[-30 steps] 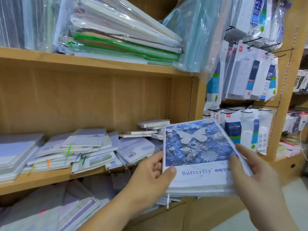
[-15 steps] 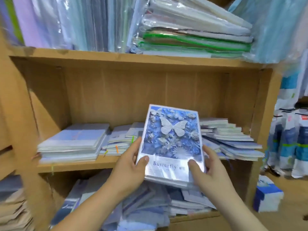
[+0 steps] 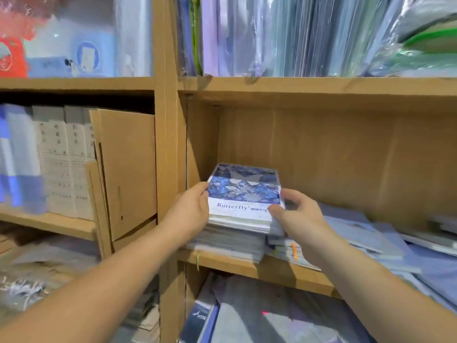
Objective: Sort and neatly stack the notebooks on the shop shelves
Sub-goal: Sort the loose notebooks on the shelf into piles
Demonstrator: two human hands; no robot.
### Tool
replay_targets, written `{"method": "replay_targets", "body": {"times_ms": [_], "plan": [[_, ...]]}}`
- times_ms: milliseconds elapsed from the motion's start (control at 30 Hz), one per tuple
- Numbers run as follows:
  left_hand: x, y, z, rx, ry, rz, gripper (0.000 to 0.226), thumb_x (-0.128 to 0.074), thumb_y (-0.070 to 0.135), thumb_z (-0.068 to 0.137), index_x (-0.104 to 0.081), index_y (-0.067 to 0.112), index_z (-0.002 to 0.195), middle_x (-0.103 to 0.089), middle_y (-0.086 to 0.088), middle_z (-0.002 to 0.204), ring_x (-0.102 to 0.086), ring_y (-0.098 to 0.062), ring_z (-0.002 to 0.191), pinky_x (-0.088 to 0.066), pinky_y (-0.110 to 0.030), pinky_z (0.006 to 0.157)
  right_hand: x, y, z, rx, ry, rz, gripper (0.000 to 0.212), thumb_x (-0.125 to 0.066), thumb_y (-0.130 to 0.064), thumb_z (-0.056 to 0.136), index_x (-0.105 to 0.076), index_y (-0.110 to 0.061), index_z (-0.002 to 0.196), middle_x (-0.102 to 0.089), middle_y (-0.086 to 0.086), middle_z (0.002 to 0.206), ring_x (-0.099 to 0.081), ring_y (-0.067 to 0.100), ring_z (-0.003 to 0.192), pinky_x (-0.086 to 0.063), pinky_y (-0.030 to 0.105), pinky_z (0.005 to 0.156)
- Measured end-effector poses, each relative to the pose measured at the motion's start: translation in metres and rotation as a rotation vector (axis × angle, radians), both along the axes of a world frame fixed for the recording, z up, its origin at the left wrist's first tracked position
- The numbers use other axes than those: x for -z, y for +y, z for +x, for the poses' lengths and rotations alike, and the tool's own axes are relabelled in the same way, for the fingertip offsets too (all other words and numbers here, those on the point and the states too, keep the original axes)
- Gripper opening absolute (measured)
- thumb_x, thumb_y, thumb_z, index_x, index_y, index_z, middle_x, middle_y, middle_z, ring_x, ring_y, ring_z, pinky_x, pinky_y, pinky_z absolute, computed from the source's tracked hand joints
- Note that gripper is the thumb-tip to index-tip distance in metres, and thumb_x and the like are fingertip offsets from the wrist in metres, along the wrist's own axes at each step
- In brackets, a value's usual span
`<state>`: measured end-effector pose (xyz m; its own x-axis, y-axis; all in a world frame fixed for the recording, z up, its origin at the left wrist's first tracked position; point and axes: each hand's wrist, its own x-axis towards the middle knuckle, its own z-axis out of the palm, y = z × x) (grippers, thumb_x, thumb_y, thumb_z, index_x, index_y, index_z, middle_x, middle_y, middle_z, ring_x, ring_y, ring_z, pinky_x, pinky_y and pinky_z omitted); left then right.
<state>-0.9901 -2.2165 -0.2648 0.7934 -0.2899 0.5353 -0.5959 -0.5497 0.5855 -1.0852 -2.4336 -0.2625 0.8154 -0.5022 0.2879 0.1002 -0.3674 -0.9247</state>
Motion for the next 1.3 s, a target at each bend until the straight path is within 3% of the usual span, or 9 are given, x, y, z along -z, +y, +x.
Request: {"method": "replay_targets", "body": {"times_ms": [133, 267, 400, 533, 700, 833, 1067, 1200, 1300], "plan": [[0.008, -0.01, 0.004, -0.19, -0.203, 0.372, 0.013, -0.052, 0.015, 0.099, -0.051, 0.025, 0.09, -0.053, 0.005, 0.089, -0.055, -0.022, 0.091, -0.045, -0.037, 0.067, 0.006, -0.008, 0.028, -0.077, 0.252, -0.32, 0.061, -0.063, -0.047, 0.095, -0.052, -0.017, 0.147, -0.063, 0.003, 0.131, -0.062, 0.021, 0.109, -0.051, 0.036, 0.092], [0.031, -0.01, -0.003, -0.034, -0.205, 0.497, 0.032, -0.041, 0.044, 0.105, -0.067, 0.025, 0.109, -0.057, 0.005, 0.107, -0.051, -0.021, 0.113, -0.048, -0.038, 0.088, 0.009, -0.017, 0.038, -0.159, 0.367, -0.335, 0.061, -0.064, -0.048, 0.095, -0.052, -0.016, 0.146, -0.059, 0.003, 0.137, -0.068, 0.01, 0.092, -0.057, 0.026, 0.071], [0.034, -0.006, -0.004, -0.16, -0.254, 0.648, 0.045, -0.029, 0.057, 0.103, -0.06, 0.027, 0.116, -0.059, 0.006, 0.111, -0.054, -0.018, 0.114, -0.045, -0.032, 0.08, 0.019, -0.016, 0.039, -0.244, 0.343, -0.367, 0.05, -0.053, -0.04, 0.103, -0.051, -0.019, 0.148, -0.062, 0.003, 0.137, -0.064, 0.019, 0.115, -0.051, 0.035, 0.096], [0.027, -0.013, -0.013, -0.209, -0.224, 0.745, 0.04, -0.033, 0.049, 0.104, -0.058, 0.022, 0.119, -0.061, 0.0, 0.116, -0.053, -0.022, 0.115, -0.045, -0.036, 0.092, 0.0, -0.04, 0.022, -0.227, 0.252, -0.383, 0.038, -0.055, -0.035, 0.103, -0.061, -0.019, 0.138, -0.073, -0.001, 0.111, -0.064, 0.01, 0.085, -0.053, 0.019, 0.067], [0.025, -0.049, -0.035, 0.061, -0.336, 0.521, 0.028, -0.05, 0.036, 0.099, -0.066, 0.016, 0.111, -0.06, -0.003, 0.119, -0.051, -0.024, 0.122, -0.042, -0.038, 0.102, -0.003, -0.098, -0.015, -0.15, 0.481, -1.06, 0.053, -0.057, -0.063, 0.094, -0.061, -0.034, 0.138, -0.065, -0.015, 0.129, -0.059, 0.014, 0.122, -0.047, 0.036, 0.105], [0.017, -0.115, -0.052, 0.22, -0.329, 0.687, 0.034, -0.05, 0.048, 0.098, -0.063, 0.021, 0.114, -0.062, -0.001, 0.12, -0.053, -0.024, 0.121, -0.046, -0.04, 0.099, 0.015, -0.121, -0.033, -0.258, 0.593, -1.195, 0.068, -0.045, -0.073, 0.093, -0.036, -0.044, 0.155, -0.024, -0.012, 0.168, -0.022, 0.012, 0.154, -0.023, 0.036, 0.124], [0.039, -0.162, -0.05, -0.011, -0.377, 1.257, 0.082, -0.03, 0.064, 0.101, -0.023, 0.006, 0.158, -0.055, -0.017, 0.144, -0.036, -0.037, 0.143, -0.008, -0.053, 0.121, 0.011, -0.149, -0.063, -0.095, 0.529, -1.23, 0.065, -0.031, -0.084, 0.088, -0.054, -0.051, 0.138, -0.042, -0.031, 0.145, -0.048, 0.001, 0.13, -0.044, 0.03, 0.099], [0.048, -0.173, -0.058, 0.083, -0.312, 1.074, 0.054, -0.046, 0.047, 0.1, -0.045, 0.01, 0.139, -0.068, -0.014, 0.118, -0.053, -0.037, 0.121, -0.019, -0.051, 0.115, 0.01, -0.156, -0.08, -0.041, 0.554, -1.24, 0.07, -0.025, -0.088, 0.084, -0.066, -0.042, 0.118, -0.055, -0.024, 0.121, -0.057, 0.005, 0.11, -0.051, 0.035, 0.085], [0.059, -0.172, -0.068, 0.195, -0.219, 0.702, 0.027, -0.057, 0.039, 0.092, -0.056, 0.021, 0.112, -0.064, -0.009, 0.109, -0.052, -0.03, 0.114, -0.038, -0.036, 0.092, 0.007, -0.151, -0.083, 0.049, 0.51, -1.249, 0.078, -0.017, -0.089, 0.081, -0.069, -0.032, 0.09, -0.065, -0.013, 0.095, -0.061, 0.008, 0.087, -0.051, 0.035, 0.07]]}}
